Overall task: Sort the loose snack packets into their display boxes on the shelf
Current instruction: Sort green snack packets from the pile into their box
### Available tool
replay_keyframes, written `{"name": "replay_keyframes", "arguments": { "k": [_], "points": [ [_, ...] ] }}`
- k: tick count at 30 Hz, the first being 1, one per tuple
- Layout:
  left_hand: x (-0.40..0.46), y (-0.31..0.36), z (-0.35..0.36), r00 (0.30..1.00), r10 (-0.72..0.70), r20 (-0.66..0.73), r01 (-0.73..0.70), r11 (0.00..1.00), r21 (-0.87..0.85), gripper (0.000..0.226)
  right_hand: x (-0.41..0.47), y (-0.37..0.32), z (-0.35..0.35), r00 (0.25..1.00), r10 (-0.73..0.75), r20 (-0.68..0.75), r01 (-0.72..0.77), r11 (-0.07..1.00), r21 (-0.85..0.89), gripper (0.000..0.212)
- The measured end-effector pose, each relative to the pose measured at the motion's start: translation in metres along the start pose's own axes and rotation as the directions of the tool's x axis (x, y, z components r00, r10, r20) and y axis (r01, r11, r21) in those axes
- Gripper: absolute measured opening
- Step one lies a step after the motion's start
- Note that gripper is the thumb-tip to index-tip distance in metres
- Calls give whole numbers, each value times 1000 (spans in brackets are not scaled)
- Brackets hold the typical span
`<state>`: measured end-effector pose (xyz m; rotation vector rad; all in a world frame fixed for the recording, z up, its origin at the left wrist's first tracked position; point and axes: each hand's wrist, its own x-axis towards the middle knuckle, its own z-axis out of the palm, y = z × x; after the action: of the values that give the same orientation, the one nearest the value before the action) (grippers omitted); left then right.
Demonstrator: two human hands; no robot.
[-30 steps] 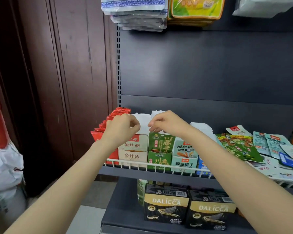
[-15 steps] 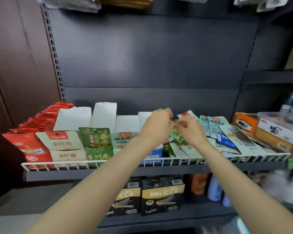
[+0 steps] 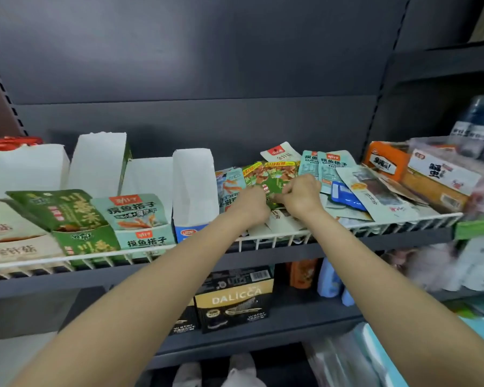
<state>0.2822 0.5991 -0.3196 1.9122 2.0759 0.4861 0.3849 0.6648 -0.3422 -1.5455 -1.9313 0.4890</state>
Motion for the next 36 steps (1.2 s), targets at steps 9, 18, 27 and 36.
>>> {"name": "replay_keyframes", "arguments": {
  "k": [9, 18, 27, 36],
  "points": [
    [-22, 9, -32, 943, 152, -296, -193, 975, -114, 78, -55, -25, -57, 869, -273, -413, 415, 857, 306, 11],
    [-68, -8, -85, 786, 234, -572, -297, 955, -16, 12, -97, -69, -94, 873, -328, -360, 475, 735, 483, 6],
    [-133, -93, -141, 706, 113, -699, -206, 977, -49, 18, -114, -157, -53, 838, -454, -303, 540, 774, 330, 16],
    [-182, -190, -173, 845, 99, -525, 3, 981, 192, 24, -114, -236, 6, 832, -515, -207, 555, 763, 333, 22]
  ]
}}
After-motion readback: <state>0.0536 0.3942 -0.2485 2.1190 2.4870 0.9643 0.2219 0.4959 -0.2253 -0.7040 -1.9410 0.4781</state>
